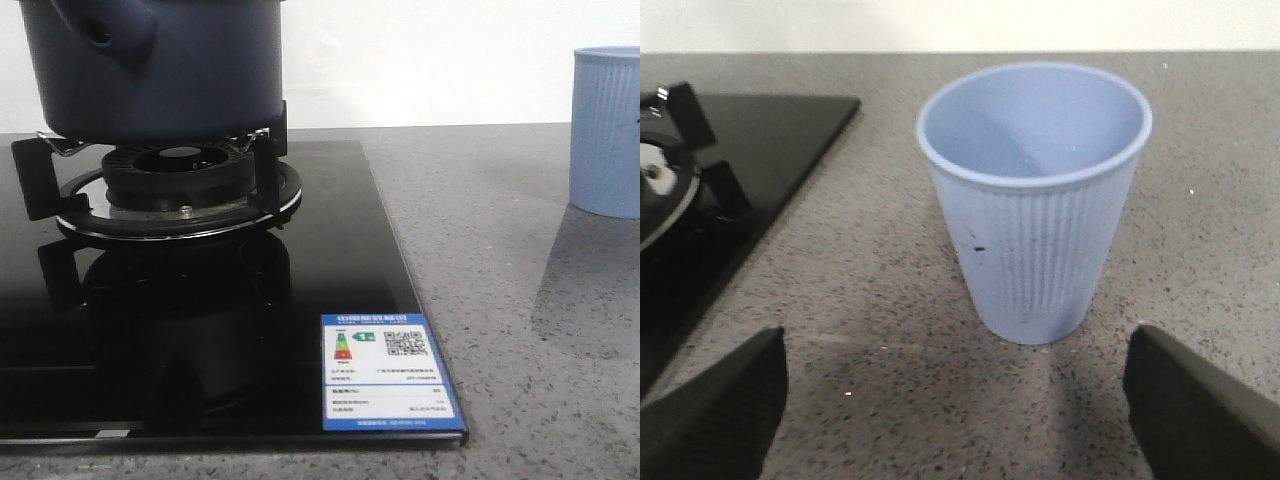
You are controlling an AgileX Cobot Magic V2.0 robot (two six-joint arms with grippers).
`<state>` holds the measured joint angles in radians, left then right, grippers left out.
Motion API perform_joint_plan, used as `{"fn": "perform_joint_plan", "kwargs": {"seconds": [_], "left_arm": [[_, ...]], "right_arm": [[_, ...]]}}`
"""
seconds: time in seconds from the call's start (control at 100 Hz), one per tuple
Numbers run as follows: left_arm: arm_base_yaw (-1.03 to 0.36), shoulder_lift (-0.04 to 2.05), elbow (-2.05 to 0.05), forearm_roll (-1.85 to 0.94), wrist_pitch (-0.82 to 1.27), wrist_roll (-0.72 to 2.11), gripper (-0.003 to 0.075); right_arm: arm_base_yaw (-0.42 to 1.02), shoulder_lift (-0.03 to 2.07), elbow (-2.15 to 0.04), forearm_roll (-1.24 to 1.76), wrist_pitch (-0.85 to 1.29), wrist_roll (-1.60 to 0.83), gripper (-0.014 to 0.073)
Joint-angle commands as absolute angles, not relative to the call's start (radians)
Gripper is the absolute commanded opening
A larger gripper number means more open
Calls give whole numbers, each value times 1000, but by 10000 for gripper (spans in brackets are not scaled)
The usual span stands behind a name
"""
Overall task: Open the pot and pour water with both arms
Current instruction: 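Grasp the light blue ribbed cup with the right gripper and lift it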
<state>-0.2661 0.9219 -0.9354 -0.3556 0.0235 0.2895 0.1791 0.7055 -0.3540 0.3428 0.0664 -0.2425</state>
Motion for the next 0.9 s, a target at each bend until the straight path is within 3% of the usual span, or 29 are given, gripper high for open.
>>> {"fn": "perform_joint_plan", "kwargs": {"seconds": [0.0, 0.41, 0.89], "left_arm": [[-242, 886, -974, -338, -52, 289, 373], [-228, 857, -974, -332, -38, 289, 374], [-228, 857, -974, -332, -38, 289, 373]], "right_arm": [[182, 778, -379, 333, -87, -254, 618], [182, 1109, -379, 333, -431, -254, 618], [182, 1288, -460, 333, -533, -254, 618]]}}
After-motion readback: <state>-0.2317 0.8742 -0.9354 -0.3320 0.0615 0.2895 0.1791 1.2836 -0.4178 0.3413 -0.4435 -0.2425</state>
